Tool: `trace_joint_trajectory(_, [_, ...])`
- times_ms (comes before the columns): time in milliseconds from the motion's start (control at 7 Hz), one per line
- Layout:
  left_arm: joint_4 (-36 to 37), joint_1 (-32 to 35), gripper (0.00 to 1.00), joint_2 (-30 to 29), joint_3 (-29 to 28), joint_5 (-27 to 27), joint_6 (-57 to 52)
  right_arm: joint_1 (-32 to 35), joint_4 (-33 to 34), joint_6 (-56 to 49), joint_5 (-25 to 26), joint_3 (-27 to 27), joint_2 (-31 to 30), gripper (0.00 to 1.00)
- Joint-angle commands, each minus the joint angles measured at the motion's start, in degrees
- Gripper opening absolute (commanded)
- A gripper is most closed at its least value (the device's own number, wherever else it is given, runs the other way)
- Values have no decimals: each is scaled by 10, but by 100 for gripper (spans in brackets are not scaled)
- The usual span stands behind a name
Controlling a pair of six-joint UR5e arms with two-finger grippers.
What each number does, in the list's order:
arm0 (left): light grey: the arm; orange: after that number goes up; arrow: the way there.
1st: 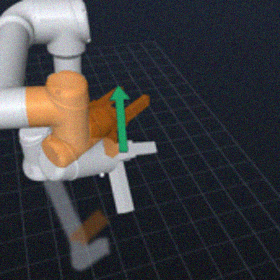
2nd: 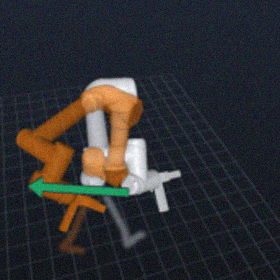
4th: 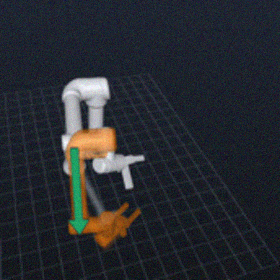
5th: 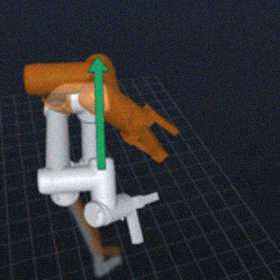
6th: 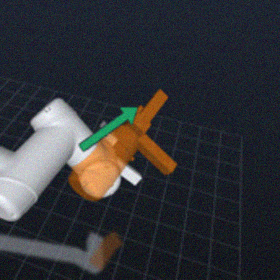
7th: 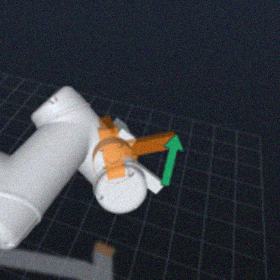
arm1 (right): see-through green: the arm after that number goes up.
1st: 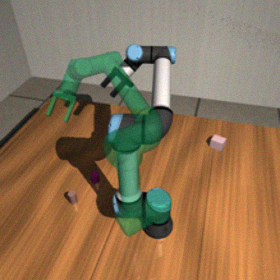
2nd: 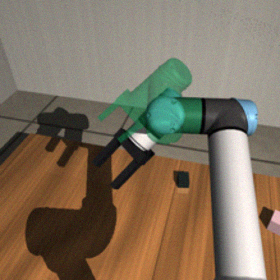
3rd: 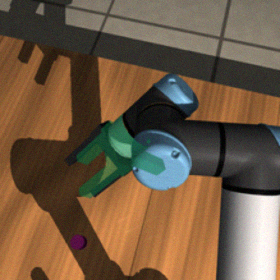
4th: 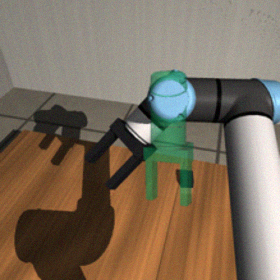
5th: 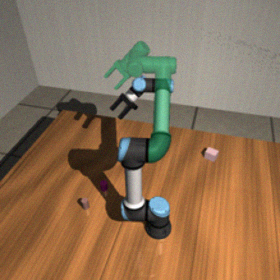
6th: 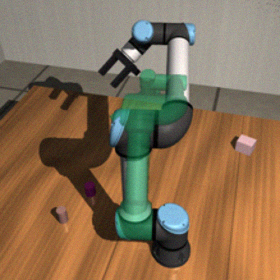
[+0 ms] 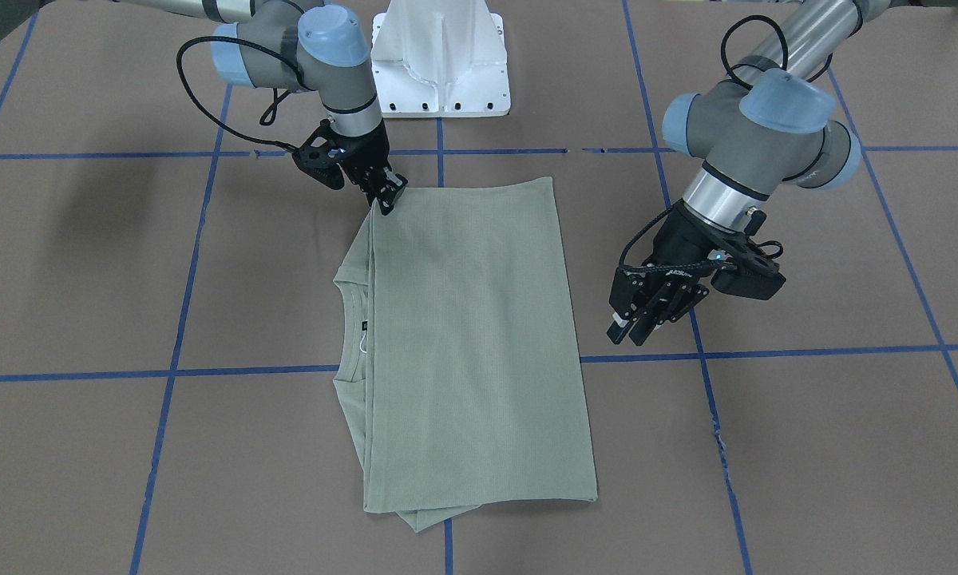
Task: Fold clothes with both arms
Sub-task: 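Hold the right gripper at the near corner while the left reaches the other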
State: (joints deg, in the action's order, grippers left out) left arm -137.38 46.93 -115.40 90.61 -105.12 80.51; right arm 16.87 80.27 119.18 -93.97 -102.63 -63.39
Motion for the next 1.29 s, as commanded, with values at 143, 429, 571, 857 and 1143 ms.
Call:
trace_joint_trajectory(143, [0,0,44,0,0,0,0,-1,1,1,2,-1,-3,0])
trace_joint_trajectory(429, [1,0,44,0,3,0,1,3,4,0,-1,-12,-4,0])
trace_joint_trajectory(571, [1,0,44,0,5,0,11,4,5,0,-2,-28,-15,0])
trace_joint_trajectory(857, [0,-3,44,-2,13,0,49,4,5,1,-1,-41,-25,0])
trace_joint_trajectory(1143, [1,-53,47,28,72,15,155,0,6,1,-1,-61,-38,0])
